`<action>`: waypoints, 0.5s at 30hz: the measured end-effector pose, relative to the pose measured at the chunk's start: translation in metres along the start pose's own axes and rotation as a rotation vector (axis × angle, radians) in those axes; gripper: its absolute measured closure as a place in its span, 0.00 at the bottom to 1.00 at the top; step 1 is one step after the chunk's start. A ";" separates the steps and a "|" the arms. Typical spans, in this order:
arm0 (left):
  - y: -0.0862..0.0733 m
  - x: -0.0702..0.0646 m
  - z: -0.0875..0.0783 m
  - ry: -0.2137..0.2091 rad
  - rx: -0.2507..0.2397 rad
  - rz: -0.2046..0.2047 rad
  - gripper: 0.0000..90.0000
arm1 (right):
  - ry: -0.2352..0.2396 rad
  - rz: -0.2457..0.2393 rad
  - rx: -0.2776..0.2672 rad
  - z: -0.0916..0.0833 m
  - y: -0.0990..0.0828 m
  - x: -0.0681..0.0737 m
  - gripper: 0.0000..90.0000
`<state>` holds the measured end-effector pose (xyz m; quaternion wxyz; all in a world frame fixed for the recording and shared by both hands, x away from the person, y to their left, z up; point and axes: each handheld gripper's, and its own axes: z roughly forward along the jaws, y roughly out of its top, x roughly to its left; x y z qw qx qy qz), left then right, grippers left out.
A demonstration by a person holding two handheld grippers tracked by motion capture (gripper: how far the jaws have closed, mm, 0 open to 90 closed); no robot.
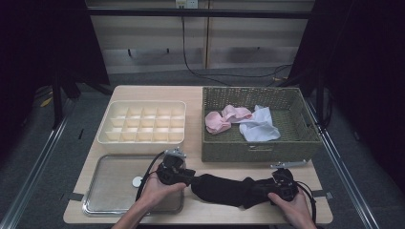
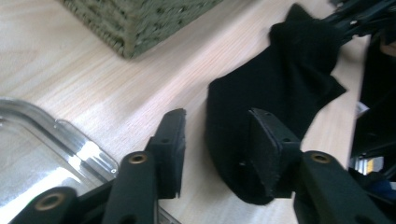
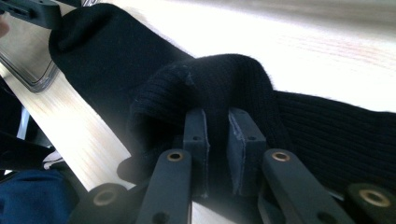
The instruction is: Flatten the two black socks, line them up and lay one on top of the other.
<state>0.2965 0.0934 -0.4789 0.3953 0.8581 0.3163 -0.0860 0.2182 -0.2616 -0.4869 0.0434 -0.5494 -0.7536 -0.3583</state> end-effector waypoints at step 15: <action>-0.006 0.003 -0.006 -0.018 0.033 0.000 0.99 | -0.021 0.023 -0.080 -0.028 0.004 -0.006 0.79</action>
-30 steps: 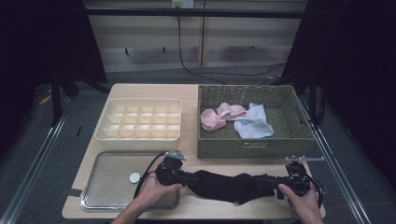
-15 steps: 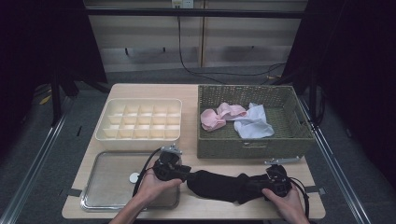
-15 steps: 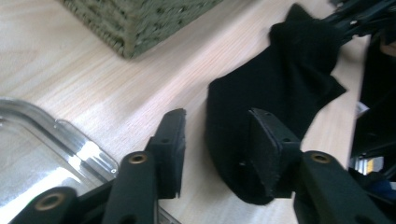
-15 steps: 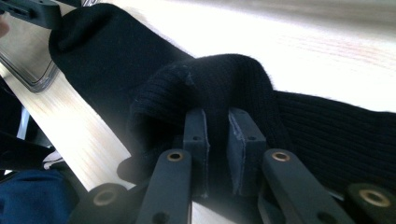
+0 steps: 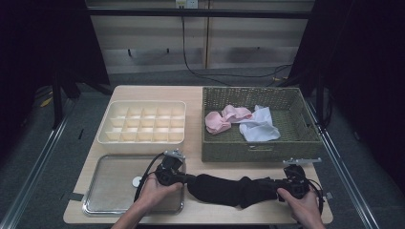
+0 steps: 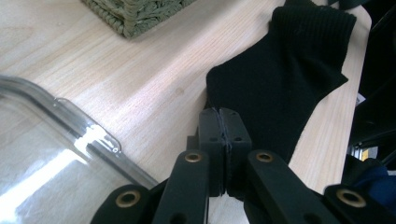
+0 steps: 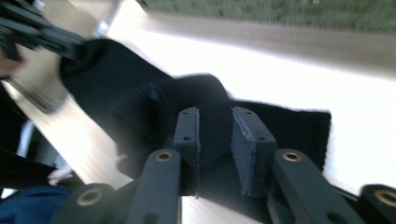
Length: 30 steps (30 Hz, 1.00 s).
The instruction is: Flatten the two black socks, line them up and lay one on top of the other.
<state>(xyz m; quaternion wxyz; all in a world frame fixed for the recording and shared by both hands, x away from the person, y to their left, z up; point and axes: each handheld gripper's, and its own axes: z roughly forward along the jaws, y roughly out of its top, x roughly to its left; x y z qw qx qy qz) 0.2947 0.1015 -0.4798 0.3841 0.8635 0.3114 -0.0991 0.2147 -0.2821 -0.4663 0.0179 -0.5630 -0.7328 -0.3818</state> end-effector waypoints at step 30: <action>0.001 -0.001 0.003 -0.014 -0.018 0.003 0.97 | -0.149 -0.009 -0.030 0.004 0.016 -0.027 0.95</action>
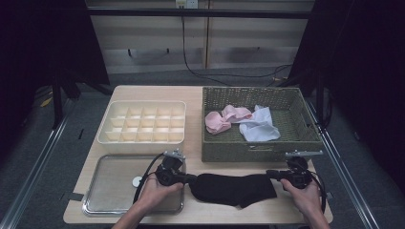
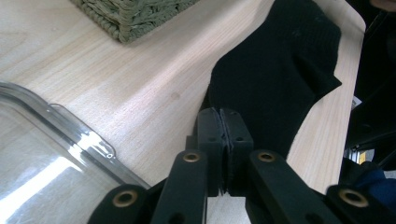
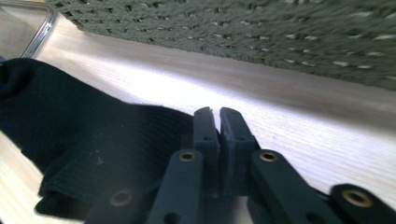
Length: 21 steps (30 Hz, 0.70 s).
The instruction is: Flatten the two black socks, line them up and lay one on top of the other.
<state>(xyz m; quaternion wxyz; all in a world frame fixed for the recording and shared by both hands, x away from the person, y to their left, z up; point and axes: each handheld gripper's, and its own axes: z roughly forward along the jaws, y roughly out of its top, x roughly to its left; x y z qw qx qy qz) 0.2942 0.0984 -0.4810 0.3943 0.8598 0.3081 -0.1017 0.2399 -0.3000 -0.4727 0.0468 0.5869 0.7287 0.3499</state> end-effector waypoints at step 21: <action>0.003 -0.004 -0.001 0.022 -0.016 -0.019 0.74 | 0.004 0.042 0.034 -0.001 -0.027 0.010 0.77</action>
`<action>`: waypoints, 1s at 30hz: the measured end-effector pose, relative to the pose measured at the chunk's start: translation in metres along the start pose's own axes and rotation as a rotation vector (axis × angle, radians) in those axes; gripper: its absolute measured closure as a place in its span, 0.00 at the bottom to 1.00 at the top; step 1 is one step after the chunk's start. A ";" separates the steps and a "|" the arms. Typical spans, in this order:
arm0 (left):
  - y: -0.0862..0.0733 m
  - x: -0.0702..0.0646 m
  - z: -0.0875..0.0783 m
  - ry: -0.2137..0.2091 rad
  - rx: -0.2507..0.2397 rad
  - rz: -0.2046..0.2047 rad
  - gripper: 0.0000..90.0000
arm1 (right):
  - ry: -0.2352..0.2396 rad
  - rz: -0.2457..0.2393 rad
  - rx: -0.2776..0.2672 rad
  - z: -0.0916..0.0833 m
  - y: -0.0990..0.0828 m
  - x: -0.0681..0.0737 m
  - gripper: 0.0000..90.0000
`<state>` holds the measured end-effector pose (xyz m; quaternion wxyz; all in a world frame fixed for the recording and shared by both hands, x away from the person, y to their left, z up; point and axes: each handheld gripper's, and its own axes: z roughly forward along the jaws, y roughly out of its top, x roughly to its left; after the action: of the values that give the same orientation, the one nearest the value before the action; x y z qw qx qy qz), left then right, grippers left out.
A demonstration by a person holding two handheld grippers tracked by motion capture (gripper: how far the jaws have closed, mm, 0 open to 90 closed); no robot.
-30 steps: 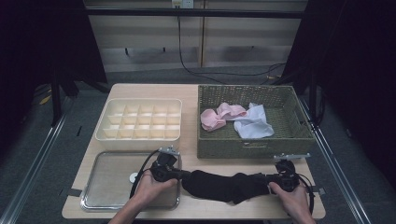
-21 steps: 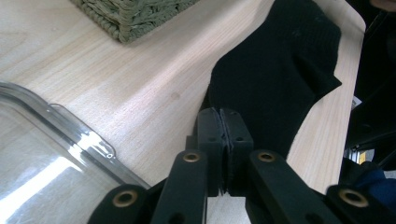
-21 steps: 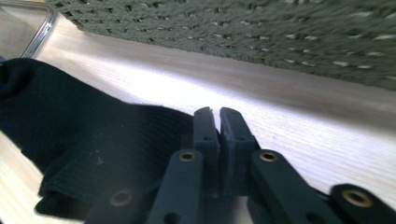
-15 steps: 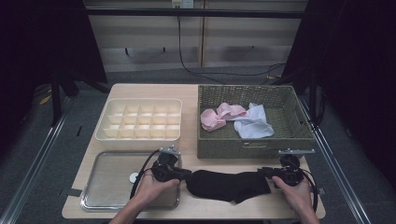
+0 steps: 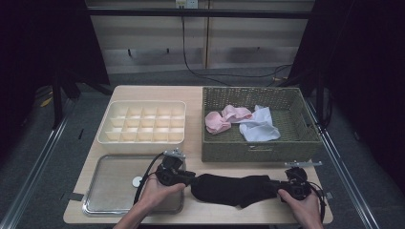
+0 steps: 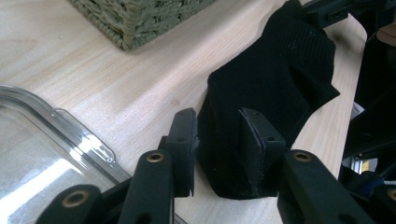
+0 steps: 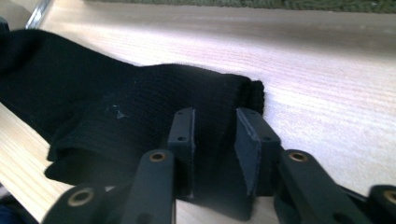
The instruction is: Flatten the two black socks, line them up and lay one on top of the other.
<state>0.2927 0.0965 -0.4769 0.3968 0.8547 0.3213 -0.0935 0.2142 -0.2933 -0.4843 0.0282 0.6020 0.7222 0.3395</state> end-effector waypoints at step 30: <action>-0.003 -0.002 0.001 -0.036 0.020 -0.013 0.99 | 0.013 0.003 0.007 -0.014 0.003 -0.009 0.97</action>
<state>0.2895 0.0962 -0.4780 0.3934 0.8548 0.3187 -0.1145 0.2130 -0.3076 -0.4750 0.0209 0.6007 0.7227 0.3412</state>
